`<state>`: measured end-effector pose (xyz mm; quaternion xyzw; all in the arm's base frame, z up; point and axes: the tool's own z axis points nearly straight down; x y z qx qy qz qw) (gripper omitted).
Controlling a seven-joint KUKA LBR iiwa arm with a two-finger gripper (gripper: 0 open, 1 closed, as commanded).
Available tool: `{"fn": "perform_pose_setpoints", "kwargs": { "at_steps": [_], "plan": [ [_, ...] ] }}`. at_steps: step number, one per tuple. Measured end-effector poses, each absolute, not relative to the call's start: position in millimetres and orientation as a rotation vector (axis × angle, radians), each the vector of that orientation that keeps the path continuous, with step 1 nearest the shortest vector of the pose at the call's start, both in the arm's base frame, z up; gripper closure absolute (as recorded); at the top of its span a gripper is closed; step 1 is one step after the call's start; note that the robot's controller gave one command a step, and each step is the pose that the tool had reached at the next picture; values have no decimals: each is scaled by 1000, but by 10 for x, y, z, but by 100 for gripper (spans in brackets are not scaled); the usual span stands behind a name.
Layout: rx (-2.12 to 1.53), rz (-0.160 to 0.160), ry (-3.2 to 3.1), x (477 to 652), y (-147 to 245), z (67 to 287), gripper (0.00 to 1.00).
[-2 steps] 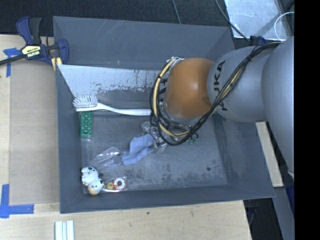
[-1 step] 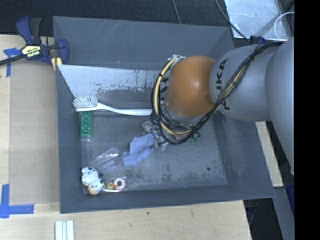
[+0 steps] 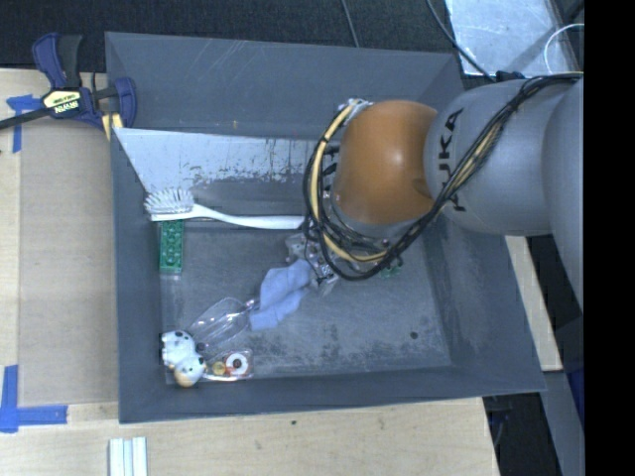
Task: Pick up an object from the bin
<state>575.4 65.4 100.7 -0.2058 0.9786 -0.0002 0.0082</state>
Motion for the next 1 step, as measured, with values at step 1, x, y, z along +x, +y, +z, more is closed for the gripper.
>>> {"fn": "perform_pose_setpoints", "kwargs": {
  "at_steps": [1],
  "plan": [
    [-642,1,3064,5740,653,1378,100]
  ]
}}
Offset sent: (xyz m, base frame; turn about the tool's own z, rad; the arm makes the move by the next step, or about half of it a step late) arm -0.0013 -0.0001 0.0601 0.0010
